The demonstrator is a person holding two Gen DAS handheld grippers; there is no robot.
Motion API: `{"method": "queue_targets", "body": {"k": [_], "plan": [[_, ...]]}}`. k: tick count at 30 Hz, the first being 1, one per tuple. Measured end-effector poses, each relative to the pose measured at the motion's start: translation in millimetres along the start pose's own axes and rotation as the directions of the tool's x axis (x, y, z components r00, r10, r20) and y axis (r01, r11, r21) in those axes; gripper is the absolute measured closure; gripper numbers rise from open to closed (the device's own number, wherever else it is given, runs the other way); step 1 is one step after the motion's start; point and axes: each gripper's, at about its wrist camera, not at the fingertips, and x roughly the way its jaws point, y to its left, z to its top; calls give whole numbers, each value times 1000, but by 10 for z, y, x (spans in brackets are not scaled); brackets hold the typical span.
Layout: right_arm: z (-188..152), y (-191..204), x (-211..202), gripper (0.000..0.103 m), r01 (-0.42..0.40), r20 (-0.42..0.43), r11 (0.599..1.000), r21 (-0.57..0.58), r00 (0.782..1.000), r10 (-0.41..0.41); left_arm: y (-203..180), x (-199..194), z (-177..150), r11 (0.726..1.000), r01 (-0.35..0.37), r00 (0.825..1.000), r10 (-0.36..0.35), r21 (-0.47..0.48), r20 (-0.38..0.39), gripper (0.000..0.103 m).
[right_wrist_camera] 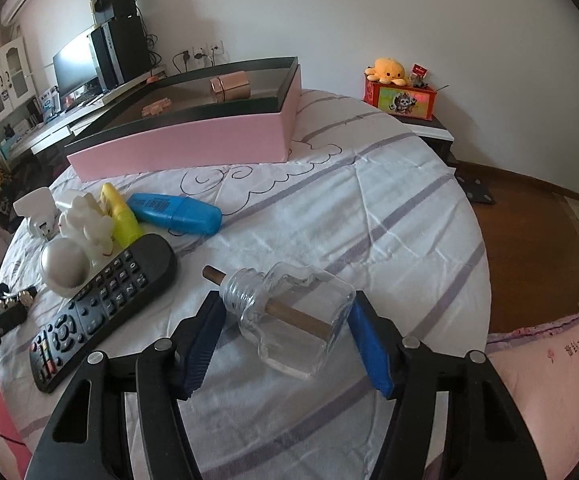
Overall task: Organize rigid objects
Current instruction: 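Grasp the black hair clip with the left gripper while the right grasps the glass bottle, then lift the hair clip and glass bottle off the bed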
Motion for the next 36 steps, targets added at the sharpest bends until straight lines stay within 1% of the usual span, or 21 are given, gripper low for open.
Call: {"method": "queue_targets", "body": {"k": [1, 2, 4, 5, 7, 8, 9, 10, 12, 14, 15, 16, 19, 20, 21, 23, 24, 25, 29, 33, 36], "plan": [[0, -2, -5, 39, -3, -3, 1000, -1, 1000, 3, -25, -38, -12, 998, 43, 999, -43, 45, 9, 10], [6, 4, -11, 39, -4, -3, 1000, -2, 1000, 4, -21, -63, -16, 996, 52, 998, -54, 76, 26, 8], [0, -13, -16, 39, -13, -5, 1000, 0, 1000, 13, 24, -109, -18, 990, -16, 996, 5, 137, 84, 2], [-2, -15, -17, 39, -14, -3, 1000, 0, 1000, 14, 52, -105, -5, 988, -36, 995, 21, 148, 100, 2], [3, -20, -2, 39, -19, -4, 1000, 0, 1000, 19, 151, -54, 24, 988, -31, 994, 14, 151, 111, 3], [5, -24, 4, 39, -18, -4, 1000, 0, 1000, 18, 177, -36, 33, 989, -24, 994, 8, 147, 111, 6], [14, -22, 9, 39, -17, -5, 1000, 1, 1000, 17, 190, -23, 34, 989, -4, 993, -13, 146, 116, 20], [22, -19, 17, 39, -15, -7, 1000, 2, 1000, 15, 190, 1, 26, 988, 35, 993, -51, 150, 107, 37], [24, -15, 22, 39, -11, -9, 1000, 1, 1000, 11, 156, 37, 11, 987, 73, 994, -83, 140, 65, 54], [32, -9, 30, 39, -6, -11, 1000, 3, 1000, 6, 109, 33, 3, 991, 35, 996, -45, 129, 72, 58], [32, -4, 29, 38, -3, -11, 1000, 4, 1000, 3, 104, 37, 21, 995, 26, 997, -32, 100, 66, 62], [33, 4, 30, 38, 2, -11, 1000, 4, 1000, -2, 136, 36, 58, 1000, 9, 998, -10, 26, 60, 69], [22, 18, 25, 38, 11, -10, 1000, 12, 1000, -11, 234, 72, 121, 988, -46, 998, 53, -144, 44, 76], [22, 29, 21, 38, 7, -10, 1000, 13, 1000, -7, 249, 88, 137, 983, -47, 998, 55, -176, 37, 76], [23, 38, 17, 38, 0, -8, 1000, 9, 1000, 0, 242, 94, 135, 982, -58, 997, 66, -182, 35, 73], [20, 45, 13, 38, -11, -8, 1000, -3, 1000, 11, 154, 107, 130, 991, -57, 998, 61, -122, 34, 59], [23, 36, 14, 38, -14, -7, 1000, -9, 1000, 14, 118, 102, 115, 996, -37, 999, 40, -82, 37, 43], [30, 20, 15, 38, -19, -4, 1000, -12, 1000, 19, 97, 95, 89, 998, -28, 999, 30, -52, 40, 37], [63, -27, 37, 38, -12, -2, 999, -36, 1000, 12, 125, 61, 11, 999, -28, 997, 29, -20, 65, 37], [121, -17, 102, 38, 10, -5, 998, -68, 1000, -11, 128, 63, 7, 1000, -20, 997, 20, 6, 77, 42], [132, 2, 134, 34, 25, -2, 997, -73, 1000, -25, 155, 88, 7, 1000, -3, 996, 3, -1, 94, 43]]}}
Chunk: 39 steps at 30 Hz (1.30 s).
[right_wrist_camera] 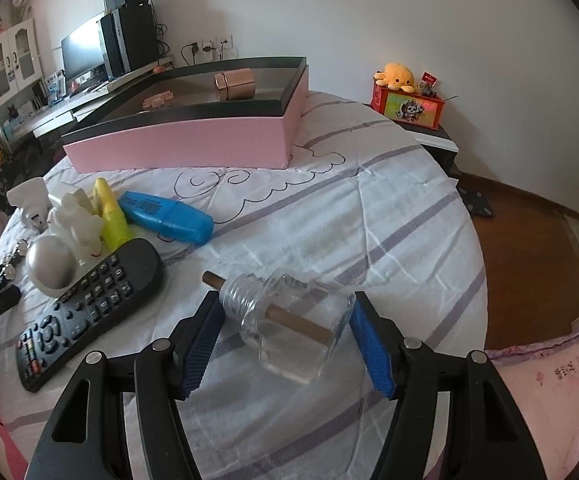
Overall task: Organize rigid objects
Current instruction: 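Lift the hair clip and glass bottle off the bed, then carry the hair clip and bottle into the pink box and open both grippers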
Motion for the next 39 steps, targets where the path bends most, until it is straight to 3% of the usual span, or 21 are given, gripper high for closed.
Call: {"method": "queue_targets", "body": {"k": [5, 6, 7, 9, 12, 22, 39], "plan": [[-43, -19, -24, 36, -3, 22, 999, 33, 1000, 3, -19, 45, 35, 1000, 0, 1000, 0, 19, 2, 44], [-48, -21, -40, 39, 1, 29, 999, 38, 1000, -2, -12, 36, 34, 1000, -4, 1000, 4, 16, 5, 54], [-47, -19, -48, 39, -2, 30, 999, 42, 1000, 1, 11, 21, 41, 1000, -19, 1000, 19, 0, 14, 72], [-49, -11, -78, 39, -9, 32, 999, 44, 999, 8, 70, 14, 54, 999, -26, 1000, 26, -35, 13, 83], [-45, 20, -105, 39, -26, 30, 999, 41, 999, 25, 135, 3, 69, 998, 3, 1000, -2, -57, 7, 83], [-36, 129, -248, 39, -62, 54, 998, 33, 997, 60, 109, -185, 138, 999, -22, 999, 23, -27, 38, 84], [253, 380, -805, 41, -117, 185, 992, -38, 975, 122, -75, -800, 555, 997, -76, 974, 67, 33, 215, 84]]}}
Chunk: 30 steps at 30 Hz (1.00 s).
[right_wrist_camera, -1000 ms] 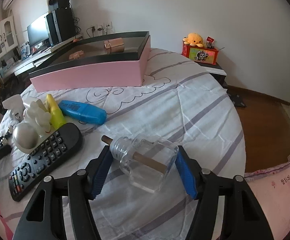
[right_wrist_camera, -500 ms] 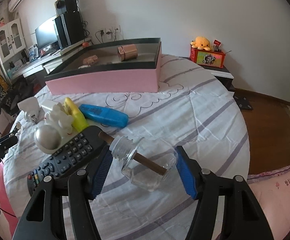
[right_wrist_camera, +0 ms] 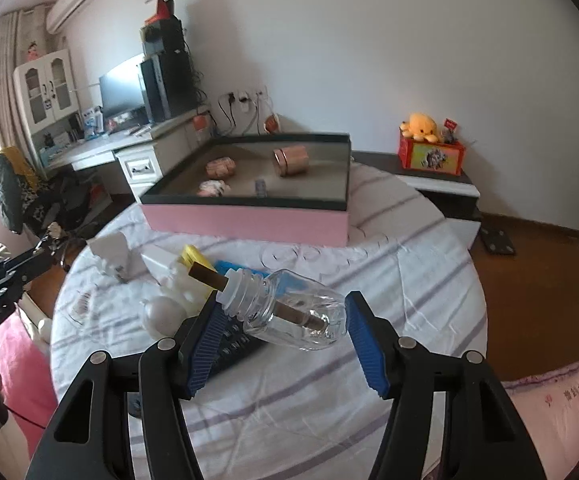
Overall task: Organize rigid objects
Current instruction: 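Carry the hair clip and bottle into the pink box and open both grippers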
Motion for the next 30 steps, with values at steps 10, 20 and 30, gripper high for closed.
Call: {"method": "queue_targets", "body": {"k": [10, 20, 30], "plan": [[372, 234, -287, 41, -28, 112, 998, -60, 993, 35, -82, -269, 440, 1000, -17, 991, 16, 9, 130, 83], [718, 315, -231, 41, -37, 158, 994, -108, 986, 54, -110, -216, 791, 997, -63, 981, 55, 40, 186, 83], [1008, 190, 342, 41, -56, 105, 992, -115, 992, 68, -156, 470, 1156, 994, -76, 990, 65, 81, 126, 83]]}}
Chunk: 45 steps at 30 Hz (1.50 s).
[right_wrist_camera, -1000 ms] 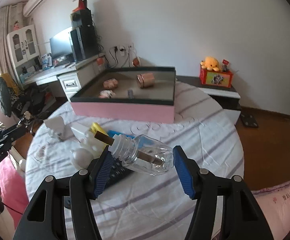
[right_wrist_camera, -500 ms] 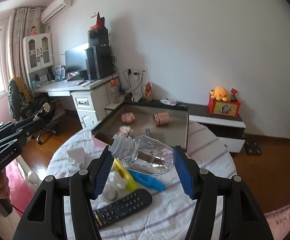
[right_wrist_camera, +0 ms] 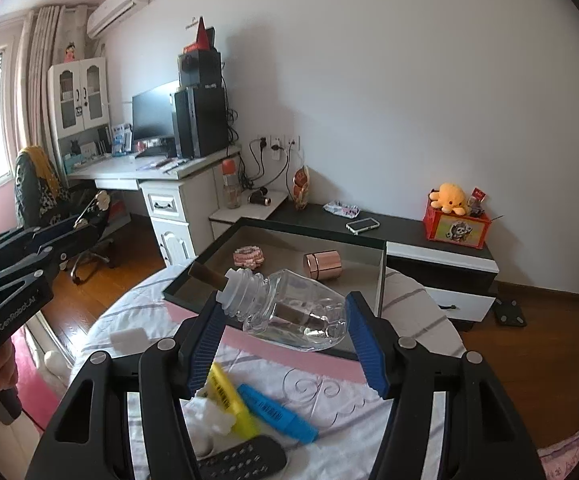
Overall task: Organize rigid objects
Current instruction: 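Carry the hair clip and bottle into the pink box and open both grippers, then withdraw both grippers from the box back over the bed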
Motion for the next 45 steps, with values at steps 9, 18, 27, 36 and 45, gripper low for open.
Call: {"method": "queue_targets", "body": {"k": [9, 18, 27, 36, 45], "plan": [[13, -183, 819, 41, -8, -132, 1000, 12, 991, 10, -209, 1080, -42, 997, 83, 981, -82, -4, -175, 83], [-173, -325, 1379, 41, 26, -262, 1000, 4, 965, -24, -538, 1807, -311, 992, 115, 938, -90, 57, -334, 83], [-237, -370, 1411, 39, 17, -280, 1000, 24, 960, -9, -538, 1841, -351, 992, 117, 933, -93, 47, -348, 52], [-163, -278, 1024, 10, 16, -203, 1000, 26, 979, -11, -299, 1162, -253, 999, 35, 973, -27, 29, -228, 15], [-228, 159, -151, 9, 39, 60, 999, -6, 997, -38, 88, -46, -357, 997, 2, 999, -5, -77, -45, 0]]}}
